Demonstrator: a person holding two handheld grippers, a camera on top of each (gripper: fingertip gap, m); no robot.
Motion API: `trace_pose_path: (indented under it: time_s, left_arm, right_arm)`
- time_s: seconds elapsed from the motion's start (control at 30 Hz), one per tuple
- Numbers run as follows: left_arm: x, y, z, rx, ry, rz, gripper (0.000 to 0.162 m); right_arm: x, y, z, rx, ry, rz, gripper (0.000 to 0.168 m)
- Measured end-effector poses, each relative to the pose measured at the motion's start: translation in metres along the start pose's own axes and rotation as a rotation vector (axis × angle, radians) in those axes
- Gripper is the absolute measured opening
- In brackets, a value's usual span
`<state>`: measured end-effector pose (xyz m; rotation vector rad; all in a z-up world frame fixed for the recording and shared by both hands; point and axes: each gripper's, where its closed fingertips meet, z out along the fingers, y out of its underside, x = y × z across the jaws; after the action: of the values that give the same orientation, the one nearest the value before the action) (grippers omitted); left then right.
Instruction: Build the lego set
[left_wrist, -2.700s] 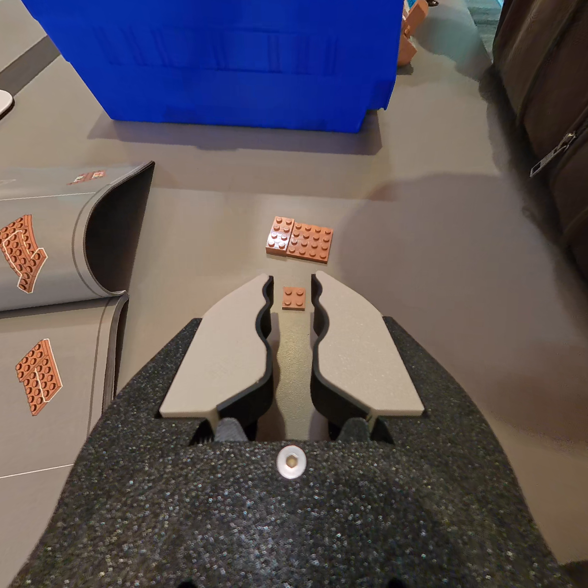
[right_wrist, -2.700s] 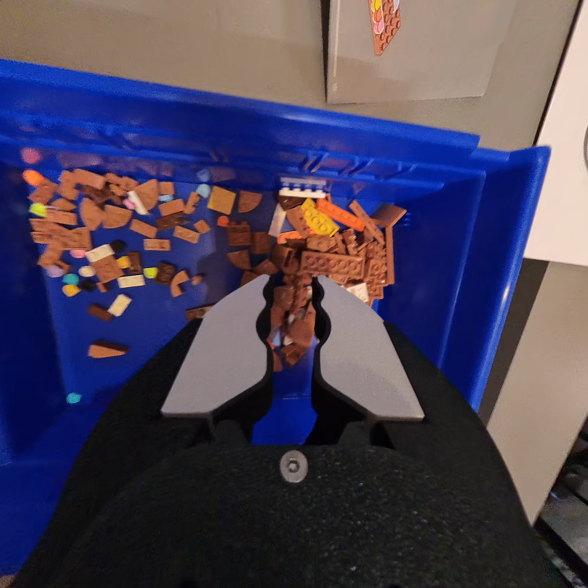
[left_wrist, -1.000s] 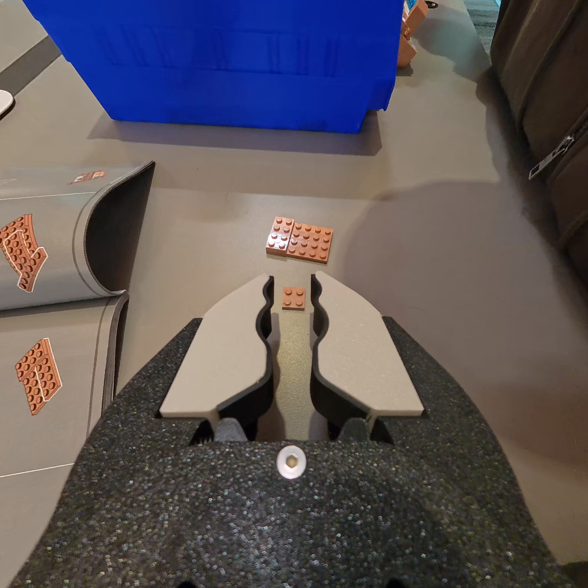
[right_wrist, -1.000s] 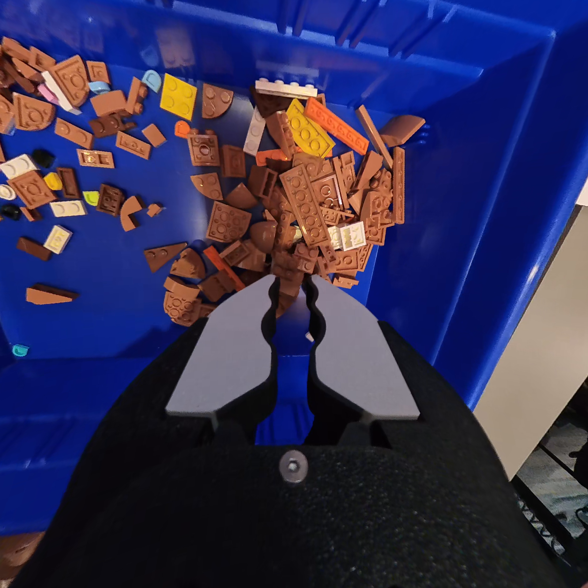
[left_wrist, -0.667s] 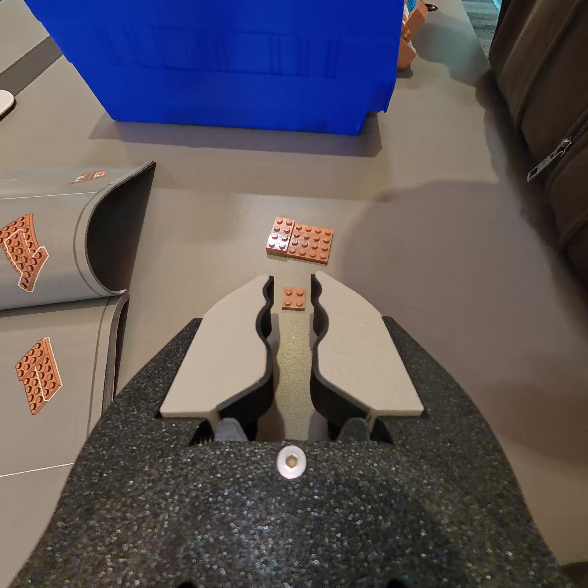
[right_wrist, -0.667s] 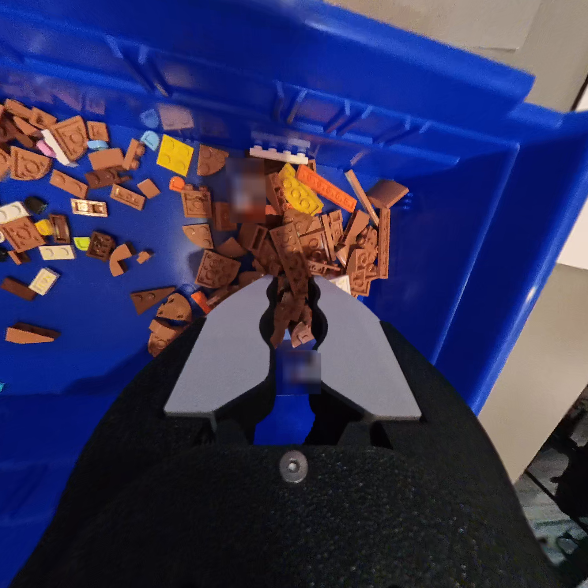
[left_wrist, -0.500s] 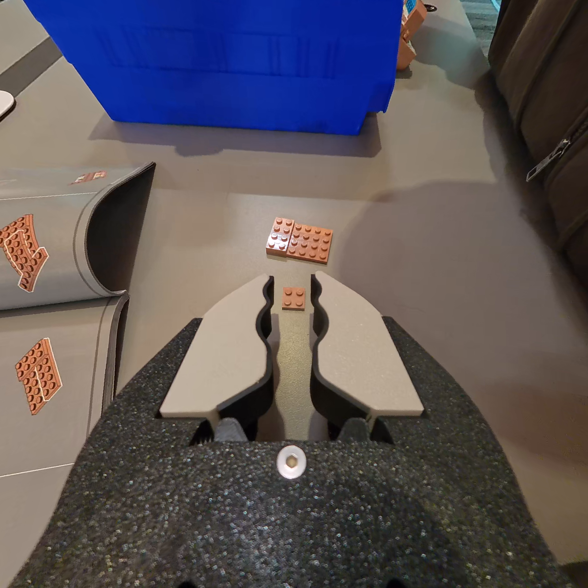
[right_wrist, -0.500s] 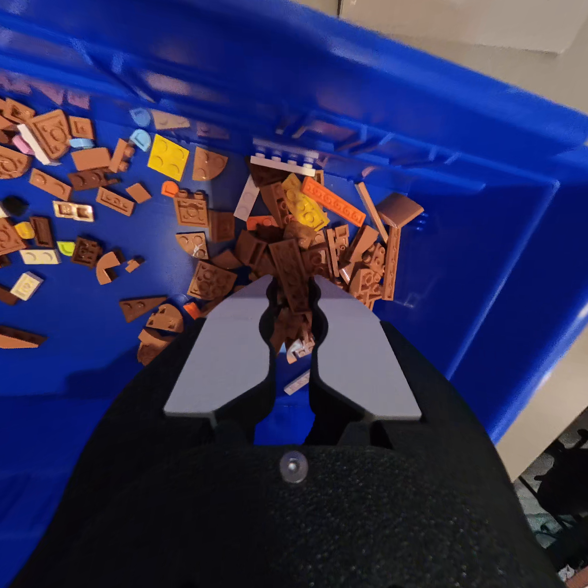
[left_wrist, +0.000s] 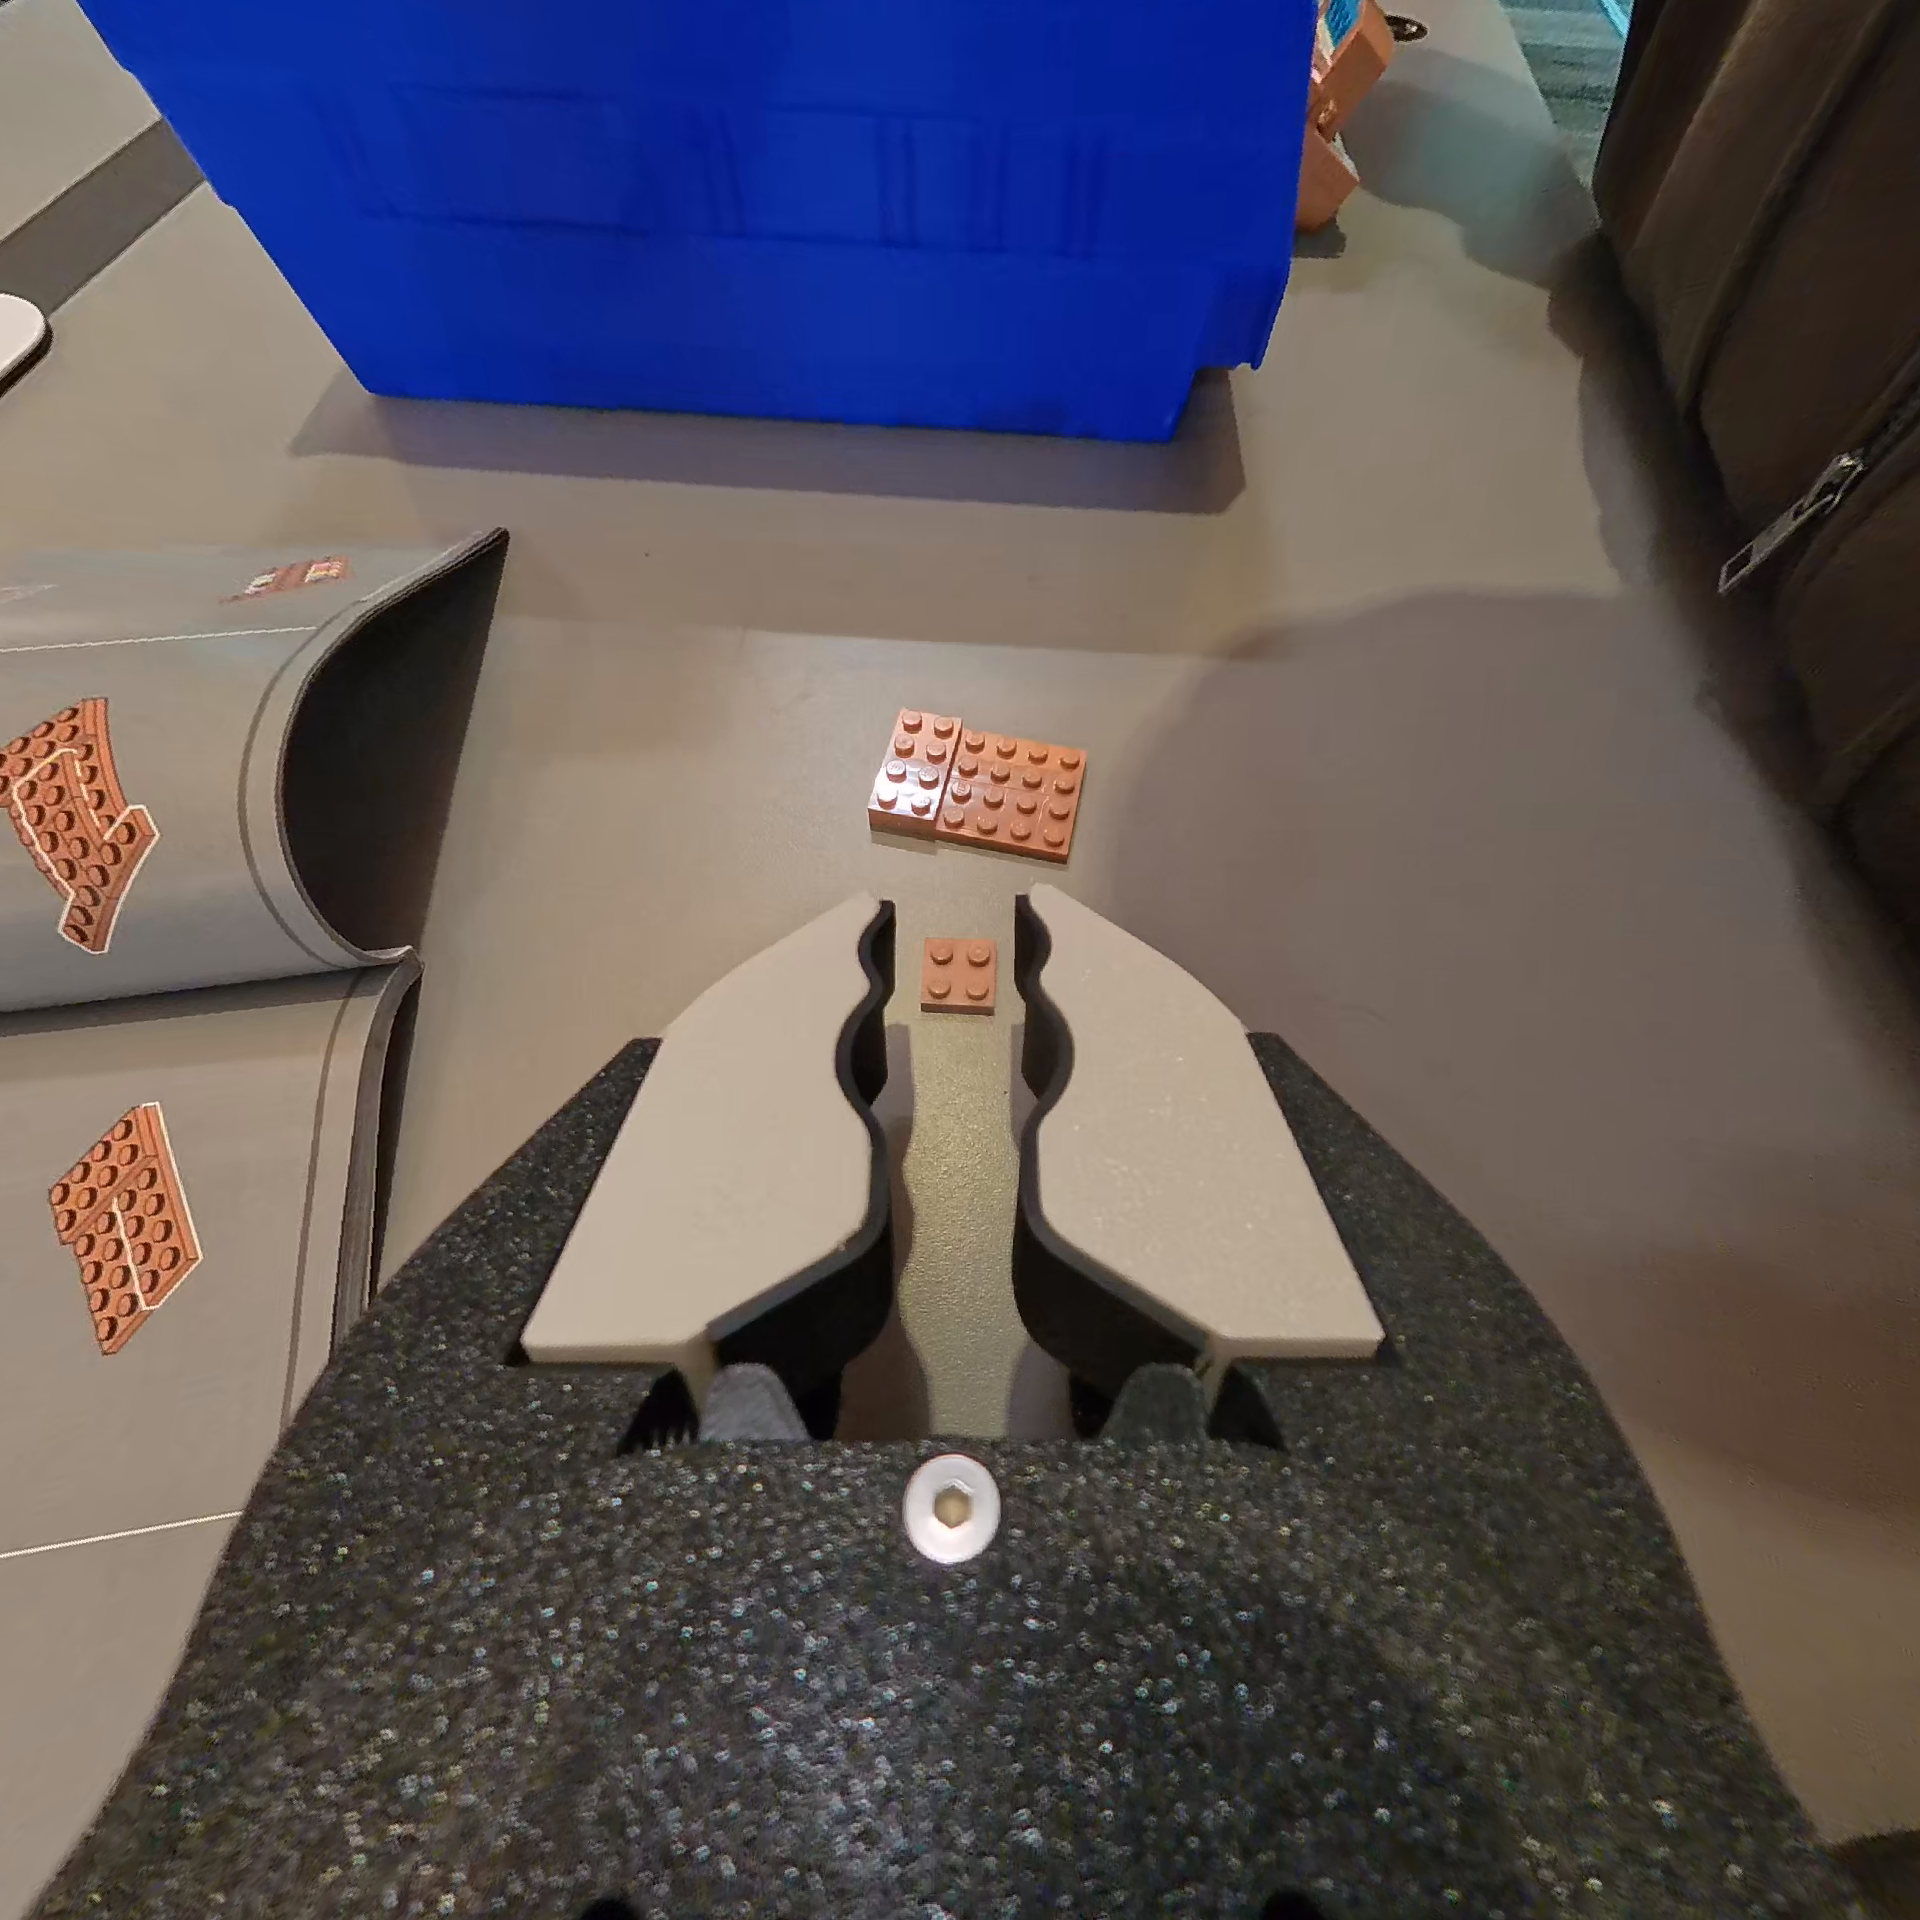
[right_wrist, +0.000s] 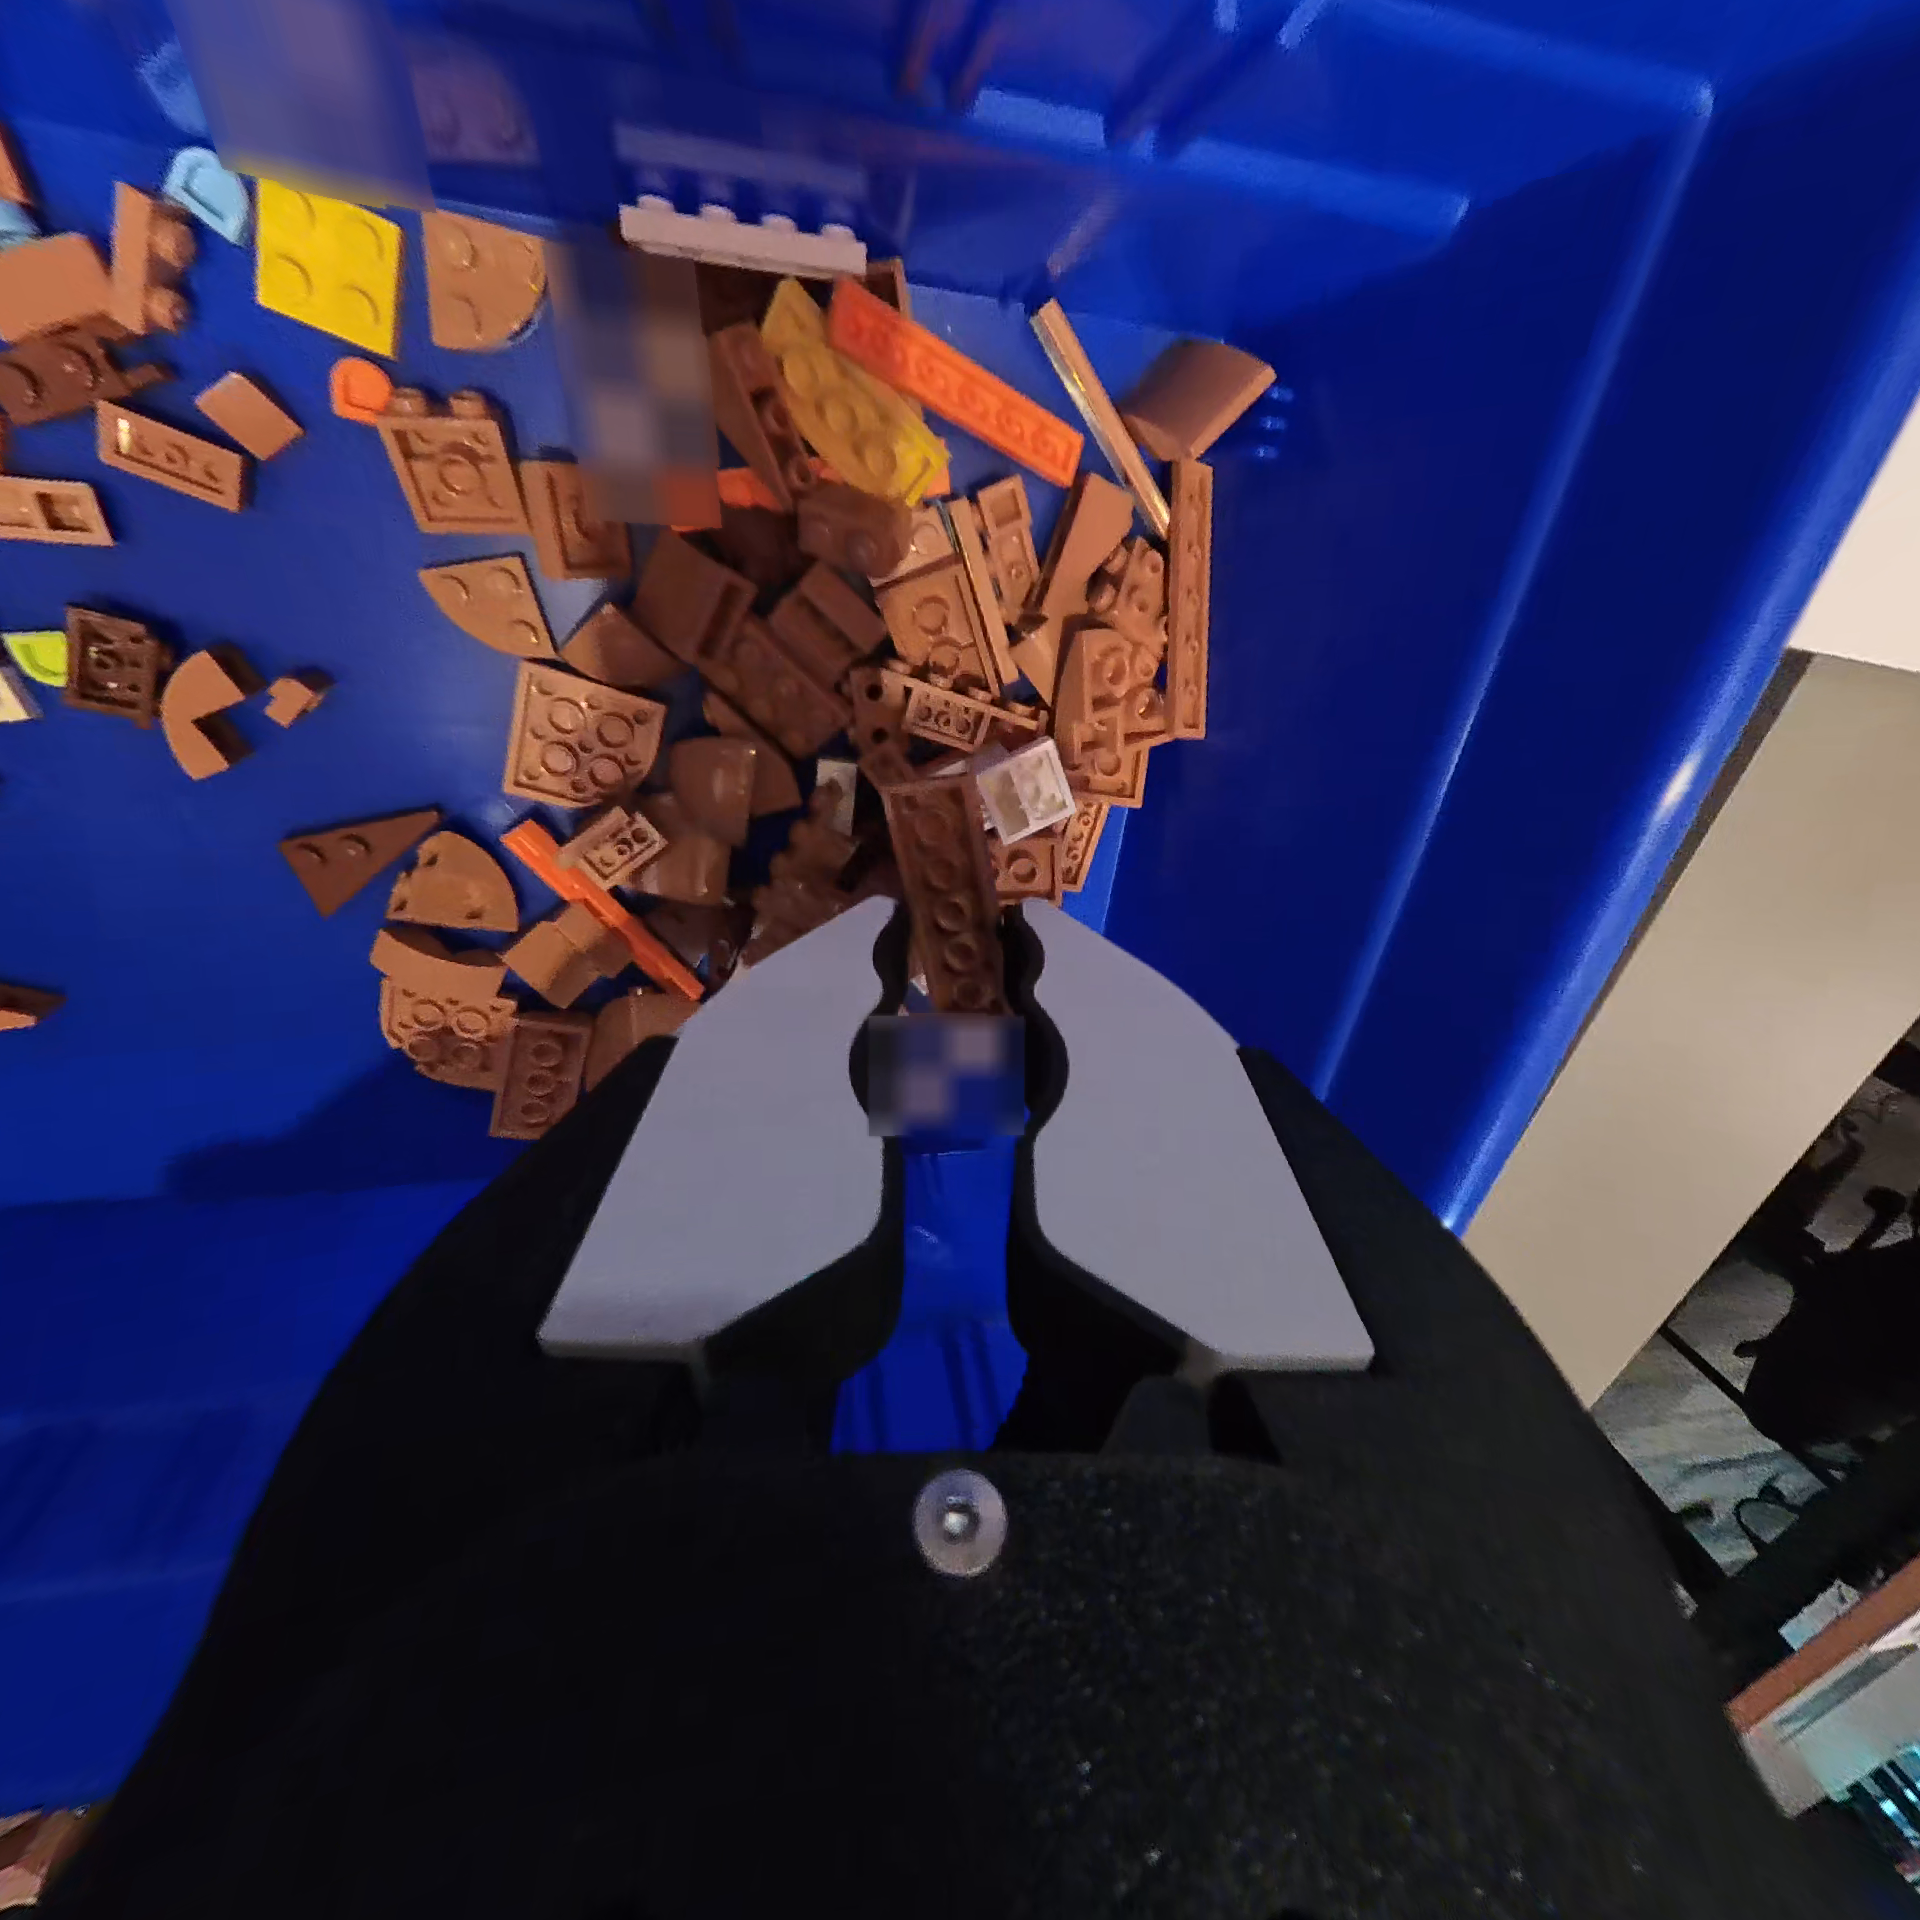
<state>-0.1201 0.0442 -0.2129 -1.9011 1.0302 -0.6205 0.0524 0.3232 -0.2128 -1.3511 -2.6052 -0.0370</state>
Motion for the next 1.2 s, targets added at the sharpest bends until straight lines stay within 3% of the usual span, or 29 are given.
trace_pose_path:
  time_s: [0.67, 0.93, 1.2]
  left_arm:
    - [0.0, 0.0, 0.0, 0.002, -0.001, 0.001, 0.022]
    - [0.0, 0.0, 0.0, 0.003, 0.0, 0.001, 0.022]
    - [0.0, 0.0, 0.0, 0.0, 0.0, 0.0, 0.022]
  right_arm:
    - [-0.044, -0.051, 0.013, 0.15, -0.187, -0.115, 0.024]
    - [-0.04, -0.041, 0.02, 0.102, -0.192, -0.088, 0.014]
    - [-0.022, -0.014, 0.001, 0.086, -0.121, -0.011, 0.01]
